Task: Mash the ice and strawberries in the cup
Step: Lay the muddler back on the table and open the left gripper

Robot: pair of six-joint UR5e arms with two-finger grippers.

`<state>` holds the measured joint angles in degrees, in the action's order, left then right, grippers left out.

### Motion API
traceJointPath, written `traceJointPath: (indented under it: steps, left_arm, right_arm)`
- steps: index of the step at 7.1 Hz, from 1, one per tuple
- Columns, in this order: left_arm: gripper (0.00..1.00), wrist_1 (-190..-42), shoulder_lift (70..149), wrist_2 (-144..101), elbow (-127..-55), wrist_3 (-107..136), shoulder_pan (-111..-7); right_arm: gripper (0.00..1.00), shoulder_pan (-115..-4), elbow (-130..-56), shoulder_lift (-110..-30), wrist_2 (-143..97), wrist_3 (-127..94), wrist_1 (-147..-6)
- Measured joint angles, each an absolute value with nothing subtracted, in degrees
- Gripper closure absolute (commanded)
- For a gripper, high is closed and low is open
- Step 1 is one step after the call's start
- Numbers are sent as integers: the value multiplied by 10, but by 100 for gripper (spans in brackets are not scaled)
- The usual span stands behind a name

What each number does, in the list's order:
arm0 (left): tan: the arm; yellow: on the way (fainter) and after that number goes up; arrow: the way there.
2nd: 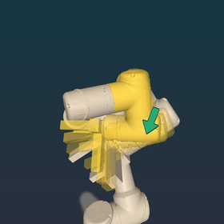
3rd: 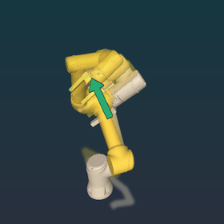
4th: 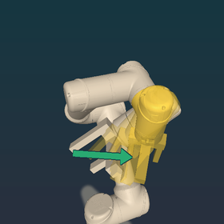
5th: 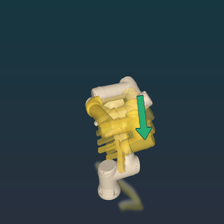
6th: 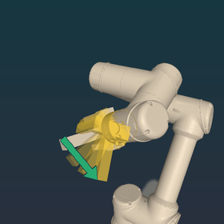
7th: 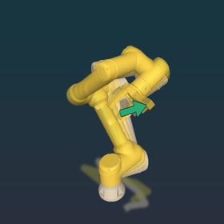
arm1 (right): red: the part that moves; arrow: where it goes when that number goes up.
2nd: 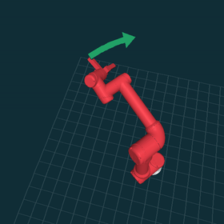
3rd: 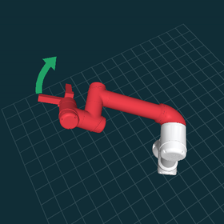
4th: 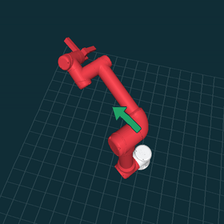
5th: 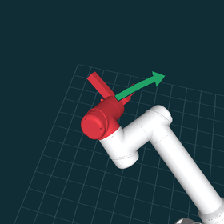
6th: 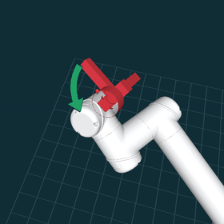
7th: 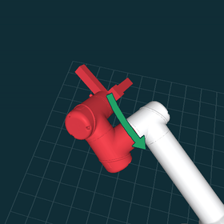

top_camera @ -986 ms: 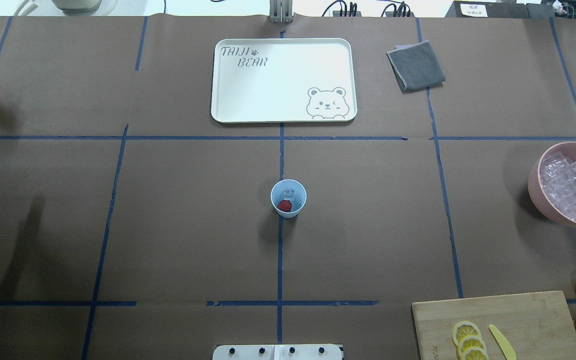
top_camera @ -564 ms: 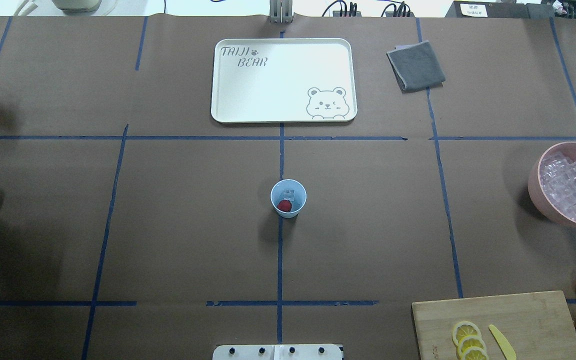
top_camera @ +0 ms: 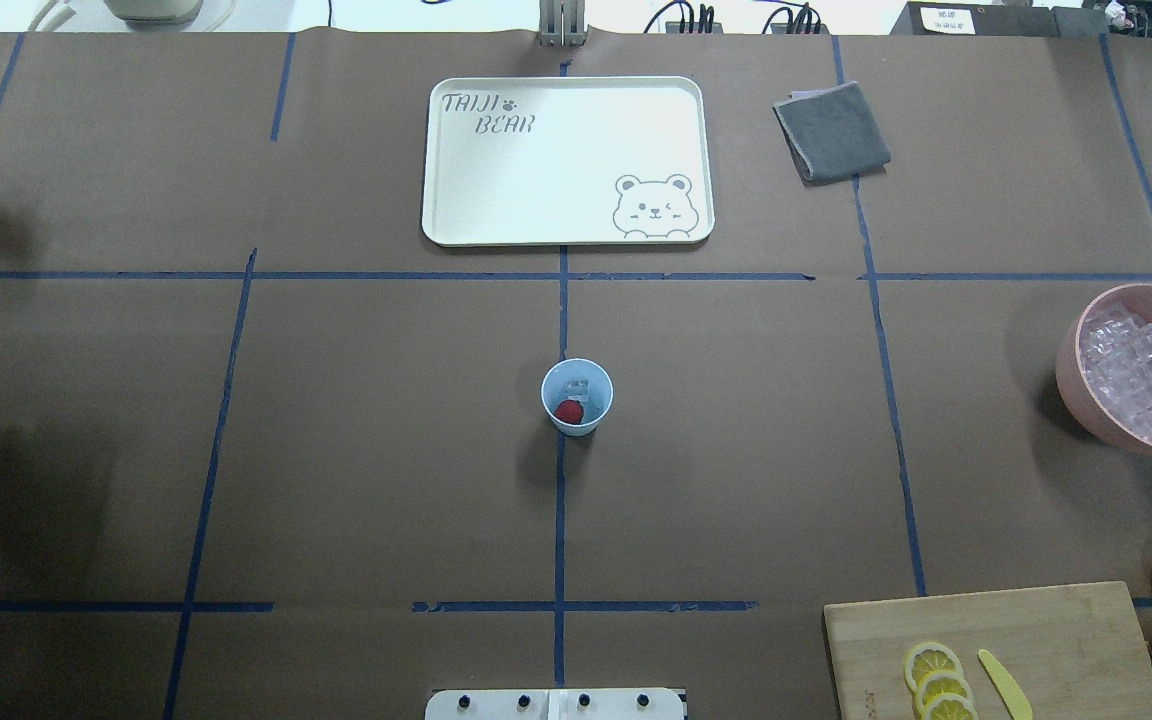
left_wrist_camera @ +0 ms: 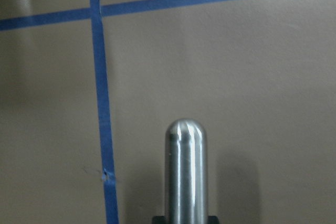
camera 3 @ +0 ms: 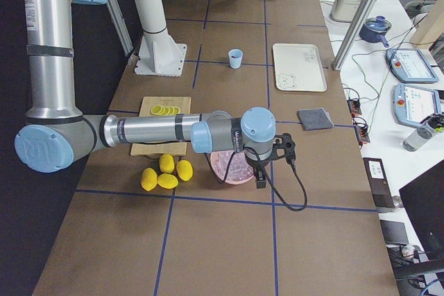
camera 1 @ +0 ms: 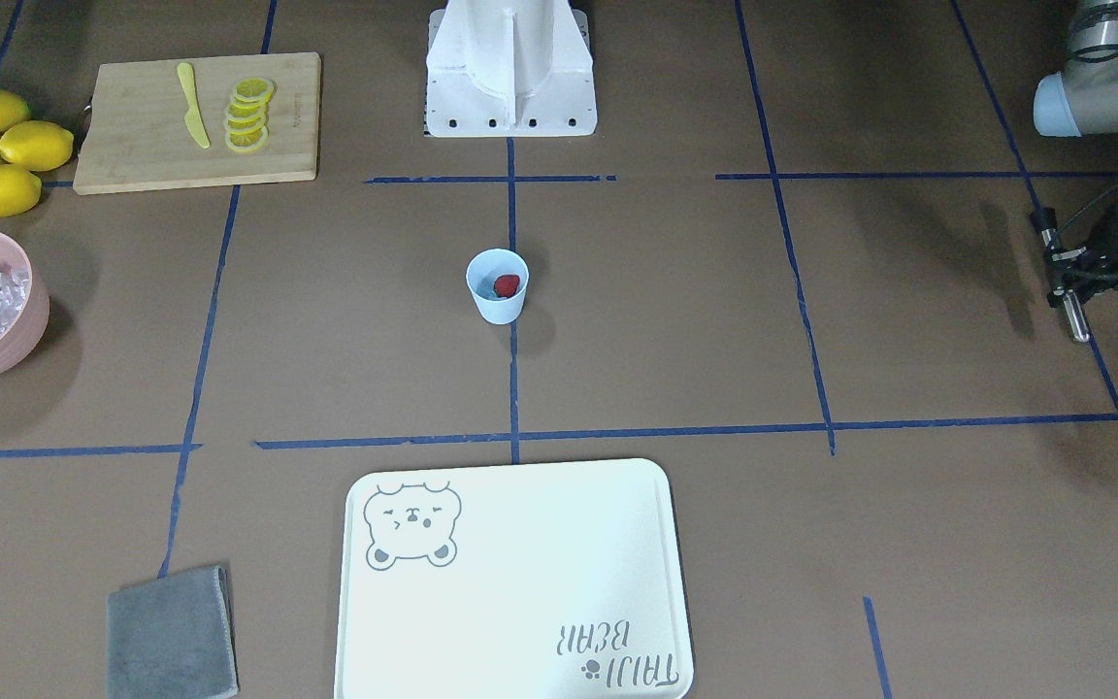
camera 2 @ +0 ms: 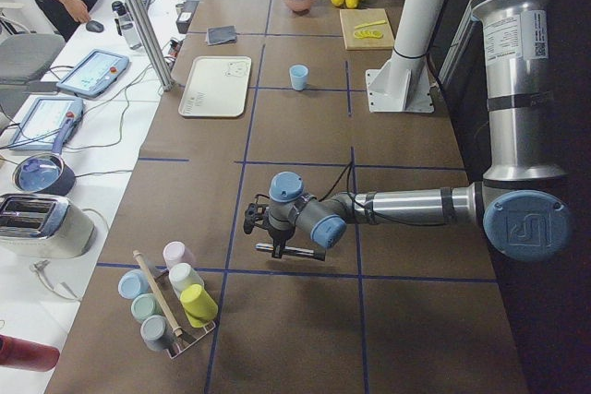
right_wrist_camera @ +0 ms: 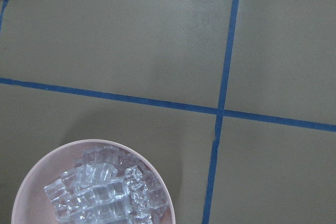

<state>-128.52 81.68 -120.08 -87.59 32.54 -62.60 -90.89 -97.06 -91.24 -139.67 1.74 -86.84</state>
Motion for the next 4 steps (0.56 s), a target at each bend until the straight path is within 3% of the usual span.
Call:
traceJointPath:
  steps: [2,3,4]
  left_arm:
    - [91,-1282,819,-1196,-875,324,-627]
    - [31,-1282,819,-1195,-875,324,-627]
    - [0,-1282,818,-1193,-875,324,-627]
  right_arm:
    - [0,-908,-970,-912,-1395,18,-868]
    - [0,-907,-970,-912,-1395,18,-868]
    - [0,-907,-970,-911,-1394,18,-868]
